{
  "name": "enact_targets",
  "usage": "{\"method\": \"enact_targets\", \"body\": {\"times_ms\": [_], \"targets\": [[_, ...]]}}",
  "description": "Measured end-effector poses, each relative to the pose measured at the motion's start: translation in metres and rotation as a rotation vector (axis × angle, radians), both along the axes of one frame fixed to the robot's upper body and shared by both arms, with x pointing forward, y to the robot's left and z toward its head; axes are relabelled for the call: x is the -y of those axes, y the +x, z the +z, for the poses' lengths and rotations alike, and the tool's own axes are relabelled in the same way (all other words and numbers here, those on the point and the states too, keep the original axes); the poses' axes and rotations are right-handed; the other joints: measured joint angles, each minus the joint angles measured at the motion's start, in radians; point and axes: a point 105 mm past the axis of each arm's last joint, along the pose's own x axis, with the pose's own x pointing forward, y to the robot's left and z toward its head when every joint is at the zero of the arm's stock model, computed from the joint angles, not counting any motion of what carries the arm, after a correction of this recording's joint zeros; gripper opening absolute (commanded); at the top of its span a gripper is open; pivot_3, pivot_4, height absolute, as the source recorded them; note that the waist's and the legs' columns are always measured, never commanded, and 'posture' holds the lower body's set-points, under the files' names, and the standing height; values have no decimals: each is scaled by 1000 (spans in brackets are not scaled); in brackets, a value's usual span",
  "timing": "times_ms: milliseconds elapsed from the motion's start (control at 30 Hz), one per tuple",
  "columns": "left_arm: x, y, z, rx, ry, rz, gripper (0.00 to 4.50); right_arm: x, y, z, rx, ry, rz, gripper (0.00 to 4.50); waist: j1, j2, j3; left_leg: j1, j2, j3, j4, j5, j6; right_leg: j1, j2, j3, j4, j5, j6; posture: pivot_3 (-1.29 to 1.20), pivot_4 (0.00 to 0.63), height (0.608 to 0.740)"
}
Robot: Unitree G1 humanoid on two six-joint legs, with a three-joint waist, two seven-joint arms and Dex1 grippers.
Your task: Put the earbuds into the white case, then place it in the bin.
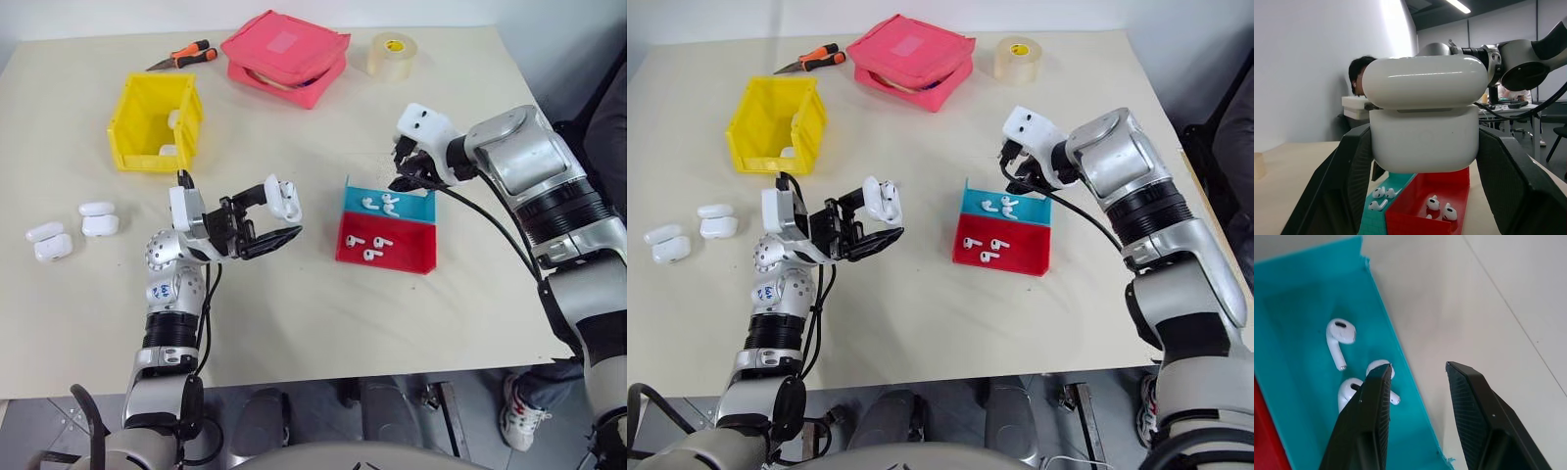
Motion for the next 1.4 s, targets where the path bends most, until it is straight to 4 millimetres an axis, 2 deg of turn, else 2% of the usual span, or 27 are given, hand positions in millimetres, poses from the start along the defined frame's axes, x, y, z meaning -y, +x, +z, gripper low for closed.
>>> {"method": "enact_targets", "body": {"times_ms": [333,1400], "targets": [[1,-3,-1,2,-5,7,2789,-11,0,-5,-61,7,29,1830,0,0,0,0,0,0,0,0,0,0,0,0,0,0,0,0,150,740],[1,-10,-7,-19,-16,3,2789,-9,0,-14,-103,-42,66,1830,-1,1,1,0,0,0,0,0,0,0,0,0,0,0,0,0,150,740]]}}
